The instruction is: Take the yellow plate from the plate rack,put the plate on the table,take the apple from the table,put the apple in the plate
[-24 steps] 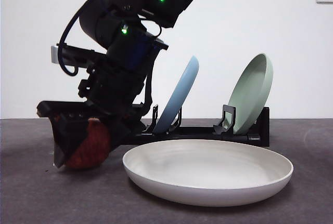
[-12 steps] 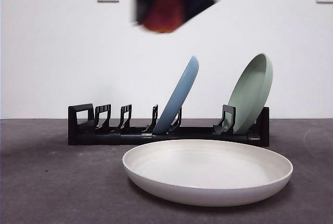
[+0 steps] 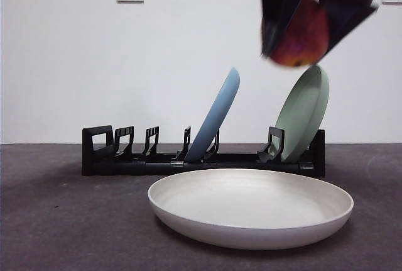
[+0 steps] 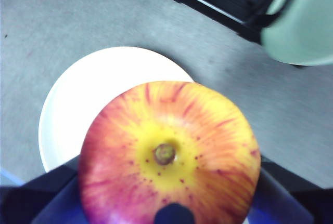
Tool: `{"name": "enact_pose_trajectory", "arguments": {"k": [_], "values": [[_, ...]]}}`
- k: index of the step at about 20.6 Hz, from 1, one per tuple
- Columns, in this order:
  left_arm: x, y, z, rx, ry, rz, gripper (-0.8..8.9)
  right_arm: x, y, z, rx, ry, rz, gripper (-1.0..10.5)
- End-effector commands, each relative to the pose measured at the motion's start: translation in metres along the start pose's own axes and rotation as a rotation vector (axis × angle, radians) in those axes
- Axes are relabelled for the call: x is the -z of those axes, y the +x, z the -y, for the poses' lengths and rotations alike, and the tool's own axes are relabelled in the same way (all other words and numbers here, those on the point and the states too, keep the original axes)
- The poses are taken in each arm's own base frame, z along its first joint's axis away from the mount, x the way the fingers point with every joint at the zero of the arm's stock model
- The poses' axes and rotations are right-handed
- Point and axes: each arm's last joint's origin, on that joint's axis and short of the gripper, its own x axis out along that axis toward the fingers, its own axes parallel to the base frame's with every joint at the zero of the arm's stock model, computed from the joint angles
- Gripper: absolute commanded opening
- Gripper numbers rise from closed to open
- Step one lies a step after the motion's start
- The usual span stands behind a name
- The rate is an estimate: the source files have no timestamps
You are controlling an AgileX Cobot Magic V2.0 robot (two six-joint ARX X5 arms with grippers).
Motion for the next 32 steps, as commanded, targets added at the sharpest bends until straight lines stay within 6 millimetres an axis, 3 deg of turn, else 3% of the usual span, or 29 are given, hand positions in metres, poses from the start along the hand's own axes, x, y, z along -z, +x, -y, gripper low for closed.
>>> {"name": "enact_pose_trajectory", "arguments": {"k": [1,7,12,15,19,25,27,32], "values": [[0.000,0.000,0.000,0.000,0.004,0.006,3.45,0.010,0.027,-0.008,-0.018,0.025,0.033,-0.2],[0.000,0.000,0.000,0.001,0.004,0.006,3.45,0.037,0.082,-0.017,-0.037,0.032,0.034,-0.2],[0.000,0.000,0.000,0.001,0.004,0.006,3.44,0.042,0.126,-0.019,-0.025,0.026,-0.081,-0.2],[0.000,0.000,0.000,0.001,0.004,0.006,3.44,0.045,0.142,-0.022,-0.098,0.029,-0.118,-0.2],[0.001,0.000,0.000,0.001,0.007,0.003,3.44,0.047,0.149,-0.024,-0.096,0.024,-0.142,0.7],[0.001,0.000,0.000,0.000,0.012,-0.007,3.44,0.049,0.151,-0.024,-0.092,0.024,-0.156,5.0],[0.002,0.000,0.000,0.000,0.012,-0.008,3.45,0.049,0.151,-0.024,-0.092,0.024,-0.156,5.9],[0.002,0.000,0.000,0.000,0.012,-0.012,3.44,0.048,0.151,-0.024,-0.093,0.024,-0.152,6.1]]}}
